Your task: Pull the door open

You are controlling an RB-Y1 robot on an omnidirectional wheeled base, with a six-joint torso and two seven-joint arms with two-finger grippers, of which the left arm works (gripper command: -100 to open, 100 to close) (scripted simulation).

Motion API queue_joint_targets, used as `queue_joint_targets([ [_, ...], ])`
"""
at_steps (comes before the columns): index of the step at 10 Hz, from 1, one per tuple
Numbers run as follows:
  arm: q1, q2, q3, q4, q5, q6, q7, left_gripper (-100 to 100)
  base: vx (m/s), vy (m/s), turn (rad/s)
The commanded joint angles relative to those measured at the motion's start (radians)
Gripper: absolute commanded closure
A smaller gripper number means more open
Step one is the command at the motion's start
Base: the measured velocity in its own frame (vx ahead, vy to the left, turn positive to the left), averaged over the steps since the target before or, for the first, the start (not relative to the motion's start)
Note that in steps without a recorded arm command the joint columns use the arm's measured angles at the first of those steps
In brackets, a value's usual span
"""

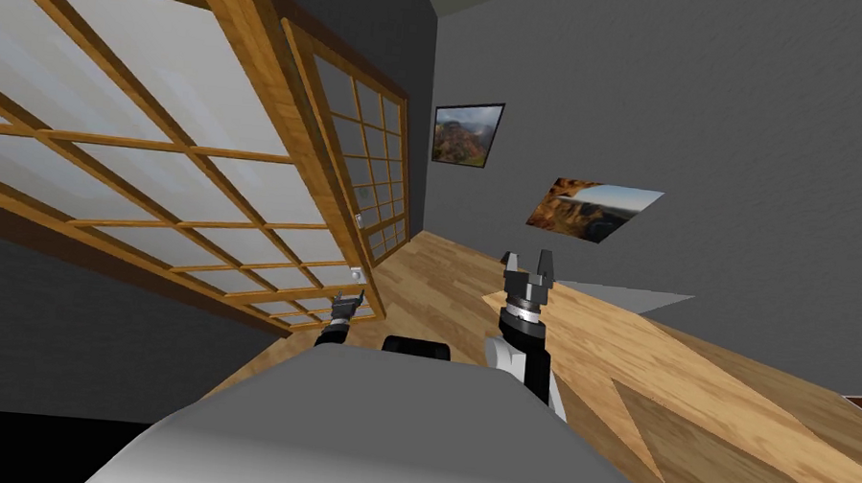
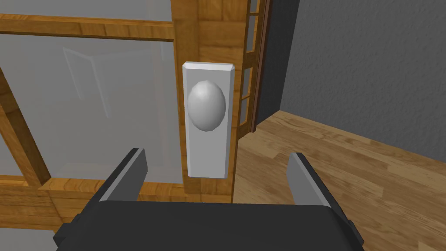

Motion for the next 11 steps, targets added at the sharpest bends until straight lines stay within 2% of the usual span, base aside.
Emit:
queue_joint_targets([
  [1,0.007,0.013,-0.01,-0.009,-0.006,0.0,0.007,-100,-0.207,0.03,-0.003],
  [2,0.011,0.02,-0.015,-0.013,-0.008,0.0,0.011,-100,-0.216,0.05,-0.005],
  [3,0.008,0.016,-0.012,-0.01,-0.007,-0.001,0.009,-100,-0.096,0.023,-0.005],
  [4,0.006,0.021,-0.002,0.006,-0.002,-0.009,0.019,-100,0.102,0.044,-0.125],
  [9,-0.004,0.032,0.029,0.055,0.013,-0.033,0.048,-100,0.227,0.039,-0.11],
  [10,-0.01,0.029,0.024,0.058,0.01,-0.032,0.046,-100,0.108,0.029,-0.023],
  [11,-0.01,0.029,0.024,0.058,0.01,-0.032,0.046,100,-0.012,-0.002,0.026],
])
